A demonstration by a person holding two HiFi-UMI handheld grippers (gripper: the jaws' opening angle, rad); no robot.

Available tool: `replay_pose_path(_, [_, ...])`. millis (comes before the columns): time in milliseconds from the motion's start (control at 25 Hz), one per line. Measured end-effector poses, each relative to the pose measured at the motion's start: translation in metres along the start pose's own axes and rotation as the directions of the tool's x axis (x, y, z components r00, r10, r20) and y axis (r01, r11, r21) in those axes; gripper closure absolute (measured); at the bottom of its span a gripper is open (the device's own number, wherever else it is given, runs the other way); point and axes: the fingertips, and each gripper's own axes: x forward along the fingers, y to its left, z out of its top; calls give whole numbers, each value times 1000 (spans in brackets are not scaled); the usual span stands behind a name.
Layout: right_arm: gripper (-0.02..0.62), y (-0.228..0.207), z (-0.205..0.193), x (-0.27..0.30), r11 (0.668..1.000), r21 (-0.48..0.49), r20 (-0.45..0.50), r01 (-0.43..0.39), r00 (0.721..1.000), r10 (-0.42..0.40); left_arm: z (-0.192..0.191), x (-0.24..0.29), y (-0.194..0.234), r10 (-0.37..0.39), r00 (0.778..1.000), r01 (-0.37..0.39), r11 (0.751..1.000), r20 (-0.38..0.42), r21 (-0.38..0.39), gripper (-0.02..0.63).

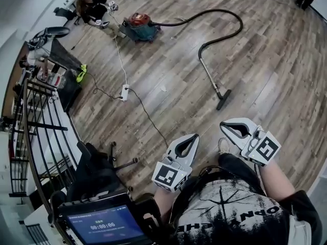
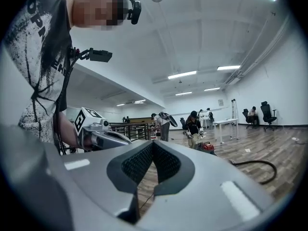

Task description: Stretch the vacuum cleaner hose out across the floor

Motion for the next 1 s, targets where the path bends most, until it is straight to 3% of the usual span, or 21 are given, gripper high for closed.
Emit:
replay_pose_path(200, [588,-77,16,-4,998,-39,48,-44,998,46,26,65,17,53,999,-53,998,0,15,606])
replay_pose_path(360, [588,-119,13,-5,998,-2,34,-58,998,58,37,100,27,79,997,-78,996,-12,30,606])
replay_pose_path(680, [588,-166,11,9,996,41,25,-76,997,75,53,138,55,104,994,-104,994,-13,31,606])
replay_pose_path(1000, [588,-201,16,57,998,6,22,-61,998,61,60,156,114,86,996,-86,996,21,34,606])
